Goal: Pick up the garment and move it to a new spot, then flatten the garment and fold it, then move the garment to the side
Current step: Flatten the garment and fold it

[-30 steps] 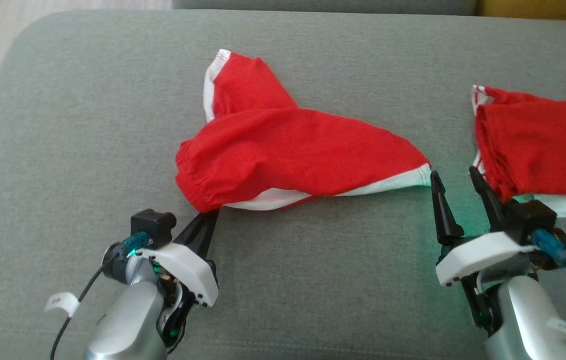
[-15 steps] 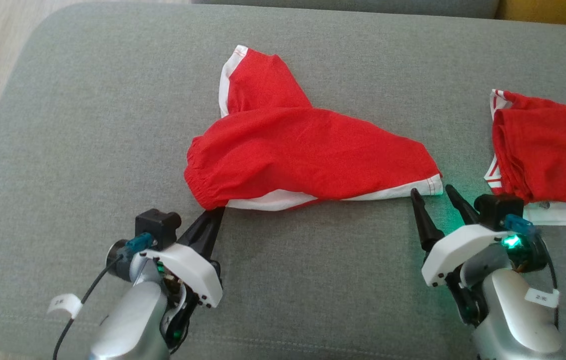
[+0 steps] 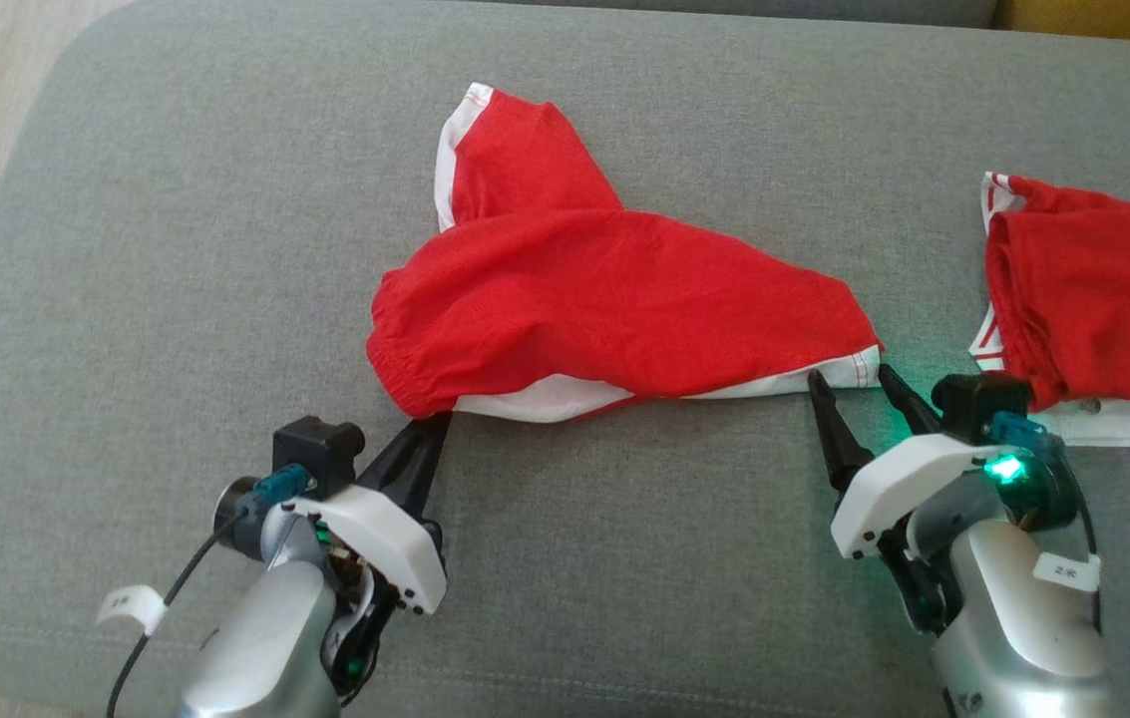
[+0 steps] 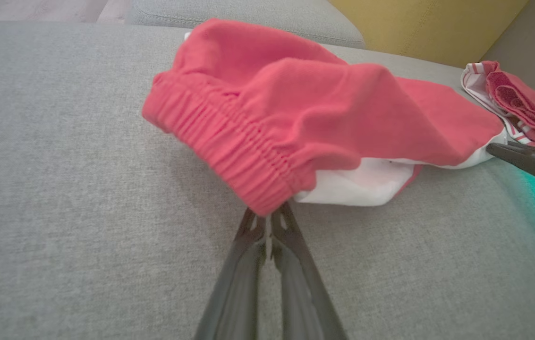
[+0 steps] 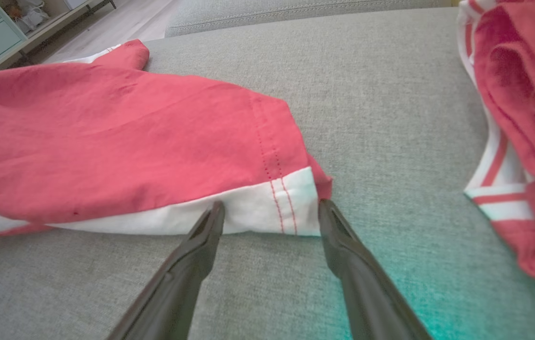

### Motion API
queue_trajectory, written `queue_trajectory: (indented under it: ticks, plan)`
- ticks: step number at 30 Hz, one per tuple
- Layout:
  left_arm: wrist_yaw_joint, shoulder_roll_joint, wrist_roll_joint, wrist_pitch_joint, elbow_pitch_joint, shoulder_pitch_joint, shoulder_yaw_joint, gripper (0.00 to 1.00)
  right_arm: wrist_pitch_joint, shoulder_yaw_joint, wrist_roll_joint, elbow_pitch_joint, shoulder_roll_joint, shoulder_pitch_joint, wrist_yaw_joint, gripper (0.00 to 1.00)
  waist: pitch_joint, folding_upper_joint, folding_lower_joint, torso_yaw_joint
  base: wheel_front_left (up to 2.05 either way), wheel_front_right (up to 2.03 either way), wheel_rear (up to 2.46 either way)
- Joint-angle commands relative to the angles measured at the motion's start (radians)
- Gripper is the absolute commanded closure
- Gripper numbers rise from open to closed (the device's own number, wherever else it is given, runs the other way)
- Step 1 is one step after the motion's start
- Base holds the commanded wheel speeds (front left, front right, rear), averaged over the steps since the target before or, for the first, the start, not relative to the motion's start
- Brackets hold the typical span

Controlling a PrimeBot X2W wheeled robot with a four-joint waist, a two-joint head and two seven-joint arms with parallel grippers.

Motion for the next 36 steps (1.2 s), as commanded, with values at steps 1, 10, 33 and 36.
queue_trajectory:
  ticks: [1,10,33,36]
  plan:
    - [-0.006,0.022,-0.001,-0.012,-0.026,-0.035,0.03,1.0,-0.011,0.028,0.004,-0.014,-0.001,-0.043,0.002,0.22,0.001,0.0,-0.0001,0.001,0.0,0.0,0.0]
    - [-0.006,0.034,-0.008,-0.012,-0.017,-0.036,0.021,1.0,-0.031,0.023,-0.049,-0.013,-0.001,-0.058,0.002,1.0,-0.013,0.0,-0.0001,-0.004,0.0,0.0,0.0]
    - [-0.006,0.352,-0.13,0.378,-0.456,-0.2,-0.047,1.0,0.265,0.407,0.171,-0.46,-0.36,-0.288,0.002,1.0,-0.25,0.0,-0.0001,-0.063,0.0,0.0,0.0]
    - [0.004,0.389,-0.157,0.459,-0.549,-0.234,-0.022,1.0,0.332,0.423,0.224,-0.488,-0.403,-0.34,0.002,1.0,-0.272,0.0,-0.0001,-0.07,0.0,0.0,0.0]
